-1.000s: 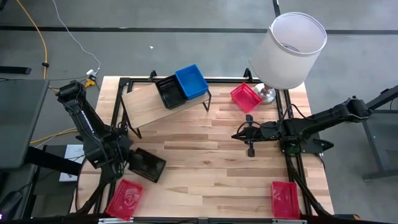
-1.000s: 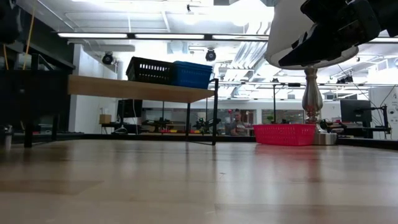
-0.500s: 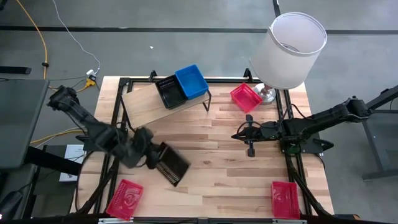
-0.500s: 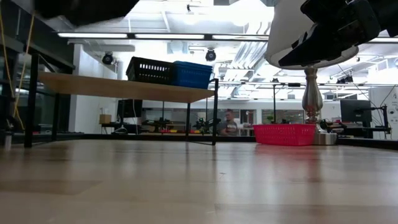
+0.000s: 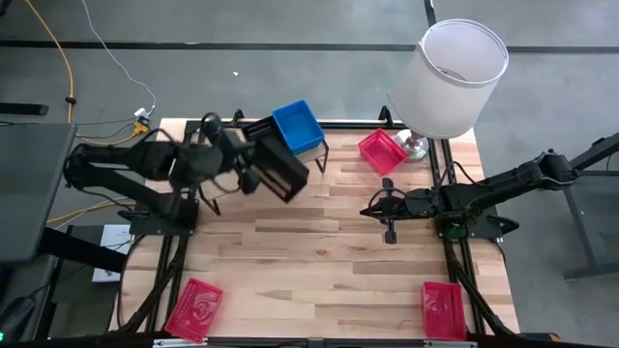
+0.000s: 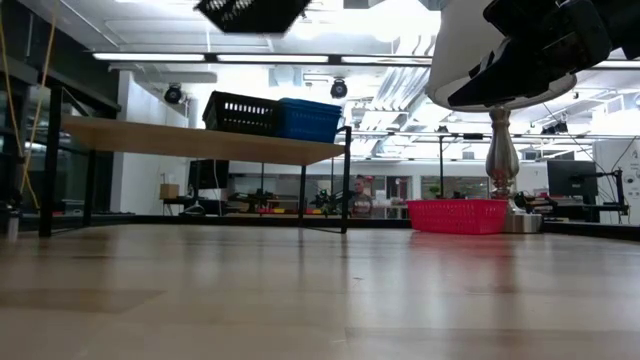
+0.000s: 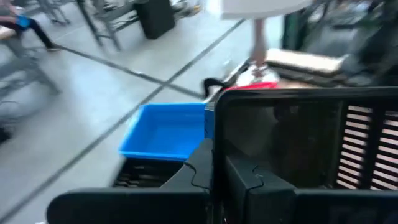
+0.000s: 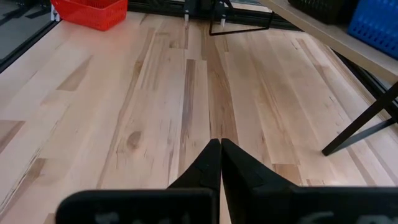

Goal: Stack baskets on shelf by color
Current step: Stack the black bin on top of the other black bin on the shelf

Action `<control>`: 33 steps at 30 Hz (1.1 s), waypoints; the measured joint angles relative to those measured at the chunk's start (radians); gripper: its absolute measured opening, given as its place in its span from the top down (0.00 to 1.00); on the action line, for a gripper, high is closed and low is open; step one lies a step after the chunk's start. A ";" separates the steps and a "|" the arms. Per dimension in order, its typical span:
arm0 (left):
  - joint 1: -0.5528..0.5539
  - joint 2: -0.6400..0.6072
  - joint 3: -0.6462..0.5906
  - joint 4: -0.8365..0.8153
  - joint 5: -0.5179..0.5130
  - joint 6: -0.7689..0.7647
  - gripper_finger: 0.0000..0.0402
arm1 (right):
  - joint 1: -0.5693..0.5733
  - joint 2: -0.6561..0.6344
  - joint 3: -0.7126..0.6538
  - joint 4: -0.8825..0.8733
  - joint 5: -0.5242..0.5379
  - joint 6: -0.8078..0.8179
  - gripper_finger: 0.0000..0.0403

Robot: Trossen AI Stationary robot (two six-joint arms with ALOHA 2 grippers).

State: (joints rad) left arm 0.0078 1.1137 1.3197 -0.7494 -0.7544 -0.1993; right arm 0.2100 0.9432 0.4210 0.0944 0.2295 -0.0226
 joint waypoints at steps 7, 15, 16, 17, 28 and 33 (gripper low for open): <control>0.250 0.000 0.000 -0.012 0.301 0.183 1.00 | 0.000 0.000 0.000 0.000 0.000 -0.001 1.00; 0.484 -0.021 0.000 0.023 0.719 0.367 1.00 | 0.000 0.000 0.000 0.000 0.010 -0.043 1.00; 0.518 -0.026 0.000 0.027 0.761 0.385 1.00 | 0.000 0.000 0.000 0.000 0.017 -0.053 1.00; 0.555 -0.032 0.000 0.035 0.805 0.396 1.00 | 0.000 0.000 0.000 0.000 0.025 -0.063 1.00; 0.908 -0.071 -0.136 0.127 1.203 0.431 1.00 | 0.000 0.000 0.000 0.000 0.071 -0.113 1.00; 0.974 -0.071 -0.234 0.215 1.228 0.437 1.00 | 0.000 0.000 0.000 0.000 0.070 -0.114 1.00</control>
State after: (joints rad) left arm 0.9816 1.0431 1.0856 -0.5342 0.4738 0.2372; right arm 0.2096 0.9433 0.4210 0.0944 0.2998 -0.1366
